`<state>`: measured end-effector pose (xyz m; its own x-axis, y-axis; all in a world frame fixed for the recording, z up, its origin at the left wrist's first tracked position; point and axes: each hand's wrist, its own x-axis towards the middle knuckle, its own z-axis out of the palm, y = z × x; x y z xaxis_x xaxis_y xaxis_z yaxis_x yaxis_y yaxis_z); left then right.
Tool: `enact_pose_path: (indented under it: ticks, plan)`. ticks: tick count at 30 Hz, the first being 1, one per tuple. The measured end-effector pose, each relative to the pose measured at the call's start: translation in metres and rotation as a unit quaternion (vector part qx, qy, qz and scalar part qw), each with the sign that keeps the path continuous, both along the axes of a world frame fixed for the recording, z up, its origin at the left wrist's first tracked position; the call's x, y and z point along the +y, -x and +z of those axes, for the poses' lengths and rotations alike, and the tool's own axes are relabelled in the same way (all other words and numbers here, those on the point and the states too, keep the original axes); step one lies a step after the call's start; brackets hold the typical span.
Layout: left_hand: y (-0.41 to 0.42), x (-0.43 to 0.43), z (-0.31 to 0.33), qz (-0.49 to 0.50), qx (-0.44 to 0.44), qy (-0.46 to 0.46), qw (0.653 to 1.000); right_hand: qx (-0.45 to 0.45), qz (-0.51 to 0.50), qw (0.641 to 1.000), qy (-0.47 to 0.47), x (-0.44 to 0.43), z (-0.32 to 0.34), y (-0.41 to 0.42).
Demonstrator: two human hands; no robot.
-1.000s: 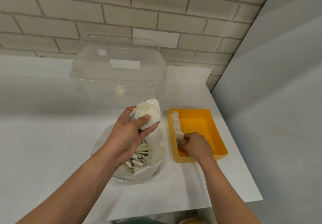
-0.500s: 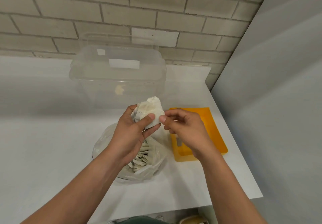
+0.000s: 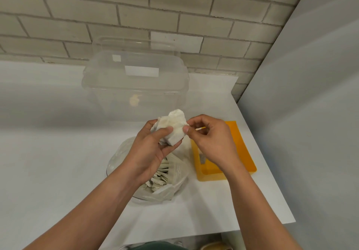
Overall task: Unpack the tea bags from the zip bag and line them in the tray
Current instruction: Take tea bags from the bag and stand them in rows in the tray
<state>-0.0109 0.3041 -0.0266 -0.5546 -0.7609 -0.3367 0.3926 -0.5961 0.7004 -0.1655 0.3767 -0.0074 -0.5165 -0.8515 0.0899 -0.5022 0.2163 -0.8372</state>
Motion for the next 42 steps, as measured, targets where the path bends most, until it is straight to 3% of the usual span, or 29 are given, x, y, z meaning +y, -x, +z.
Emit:
enact_pose_path:
  ticks: [7, 14, 19, 24, 27, 32, 34, 37, 42]
  plan:
    - [0.001, -0.004, 0.001, -0.021, -0.015, 0.0, 1.0, 0.164, 0.053, 0.983, 0.059, 0.0, 0.024, 0.002]
    - [0.002, -0.003, 0.001, -0.014, 0.002, 0.027, 1.0, 0.031, 0.057, 0.998, 0.009, -0.004, 0.027, 0.007]
    - [0.002, 0.0, 0.002, -0.016, 0.005, 0.049, 0.999, 0.128, 0.043, 0.988, 0.079, -0.002, 0.024, 0.004]
    - [0.005, 0.001, 0.001, -0.017, 0.005, 0.062, 0.998, 0.193, 0.113, 0.963, 0.15, -0.002, 0.022, -0.003]
    - [0.007, 0.002, 0.001, -0.012, -0.003, 0.062, 0.998, 0.16, 0.111, 0.968, 0.159, 0.001, 0.018, -0.004]
    - [0.006, -0.001, -0.001, 0.018, -0.02, 0.043, 0.999, 0.017, 0.04, 0.987, 0.154, 0.021, 0.016, 0.022]
    - [0.004, -0.003, -0.003, 0.026, -0.022, 0.034, 0.999, -0.004, -0.004, 0.99, 0.144, 0.027, 0.004, 0.04]
    - [0.002, -0.004, -0.005, 0.03, -0.028, 0.029, 0.999, 0.039, -0.041, 0.995, 0.079, 0.035, -0.025, 0.067]
    - [0.006, -0.004, -0.004, 0.026, -0.039, 0.033, 0.998, 0.105, 0.041, 0.984, -0.135, 0.038, -0.075, 0.088]
